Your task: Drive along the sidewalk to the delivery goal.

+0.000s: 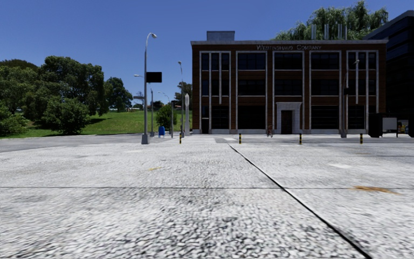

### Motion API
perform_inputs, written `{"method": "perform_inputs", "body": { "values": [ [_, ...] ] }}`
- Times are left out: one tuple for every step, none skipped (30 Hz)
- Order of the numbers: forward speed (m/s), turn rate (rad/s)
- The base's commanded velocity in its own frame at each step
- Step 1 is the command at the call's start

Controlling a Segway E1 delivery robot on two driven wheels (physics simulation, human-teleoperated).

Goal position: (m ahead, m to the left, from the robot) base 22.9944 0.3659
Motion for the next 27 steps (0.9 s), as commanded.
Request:
{"method": "perform_inputs", "body": {
  "values": [
    [2.00,0.00],
    [2.00,0.00],
    [2.00,0.00],
    [2.00,0.00],
    [2.00,0.00],
    [2.00,0.00],
    [2.00,0.00],
    [2.00,0.00],
    [2.00,0.00],
    [2.00,0.00],
    [2.00,0.00],
    [2.00,0.00],
    [2.00,0.00],
    [2.00,0.00],
    [2.00,0.00],
    [2.00,0.00],
    [2.00,0.00],
    [2.00,0.00],
    [2.00,0.00],
    [2.00,0.00],
    [2.00,0.00],
    [2.00,0.00],
    [2.00,0.00],
    [2.00,0.00],
    [2.00,0.00],
    [2.00,0.00],
    [2.00,0.00]
  ]
}}
